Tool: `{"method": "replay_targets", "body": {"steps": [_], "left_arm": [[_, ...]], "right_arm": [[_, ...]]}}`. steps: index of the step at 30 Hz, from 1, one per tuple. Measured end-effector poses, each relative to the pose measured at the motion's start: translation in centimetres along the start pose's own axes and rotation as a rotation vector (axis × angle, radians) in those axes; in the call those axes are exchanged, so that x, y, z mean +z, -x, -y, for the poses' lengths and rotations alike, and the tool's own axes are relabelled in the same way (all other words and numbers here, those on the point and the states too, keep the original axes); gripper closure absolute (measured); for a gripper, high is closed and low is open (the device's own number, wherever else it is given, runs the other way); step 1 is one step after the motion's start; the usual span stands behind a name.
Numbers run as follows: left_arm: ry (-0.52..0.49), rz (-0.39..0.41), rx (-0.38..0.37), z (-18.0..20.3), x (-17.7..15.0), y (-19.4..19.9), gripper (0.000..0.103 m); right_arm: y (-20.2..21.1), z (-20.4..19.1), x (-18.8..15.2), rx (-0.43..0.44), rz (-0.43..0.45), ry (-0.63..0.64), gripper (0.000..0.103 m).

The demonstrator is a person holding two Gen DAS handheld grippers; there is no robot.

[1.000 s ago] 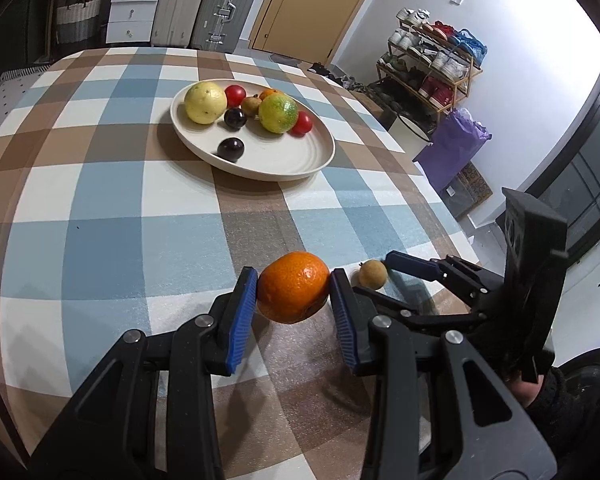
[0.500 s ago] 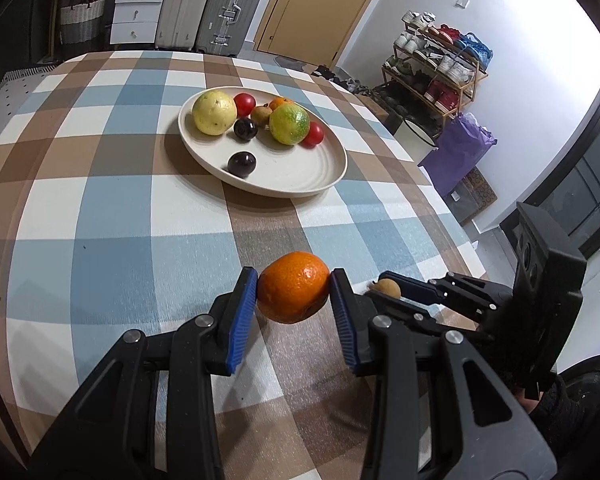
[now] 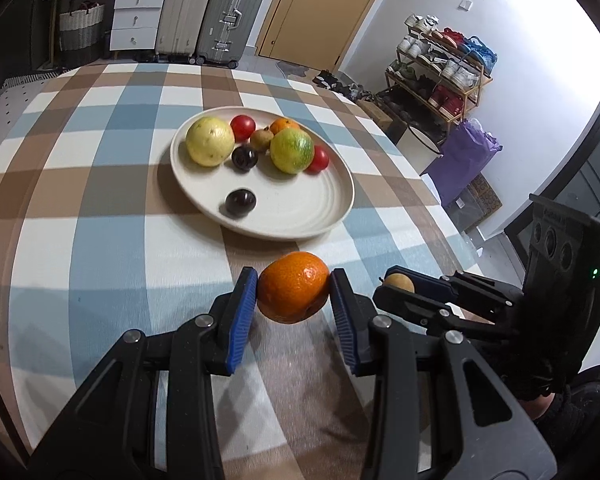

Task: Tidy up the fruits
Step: 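Carry the orange and tan fruit onto the cream plate and open both tools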

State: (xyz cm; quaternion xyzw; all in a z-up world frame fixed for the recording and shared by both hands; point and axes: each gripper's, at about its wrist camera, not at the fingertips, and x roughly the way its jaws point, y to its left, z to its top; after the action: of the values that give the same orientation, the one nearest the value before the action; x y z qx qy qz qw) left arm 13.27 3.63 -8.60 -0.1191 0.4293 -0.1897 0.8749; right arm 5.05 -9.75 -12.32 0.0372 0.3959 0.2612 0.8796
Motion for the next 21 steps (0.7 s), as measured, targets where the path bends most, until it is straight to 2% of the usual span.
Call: {"method": "replay_targets", "body": {"steps": [21], "left_arm": [[-0.009, -0.019, 0.028, 0.1, 9.3, -6.7, 0.069]], "right_arm": [[-3.5, 4.5, 8.0, 0.06, 0.026, -0.062, 0.078]]}}
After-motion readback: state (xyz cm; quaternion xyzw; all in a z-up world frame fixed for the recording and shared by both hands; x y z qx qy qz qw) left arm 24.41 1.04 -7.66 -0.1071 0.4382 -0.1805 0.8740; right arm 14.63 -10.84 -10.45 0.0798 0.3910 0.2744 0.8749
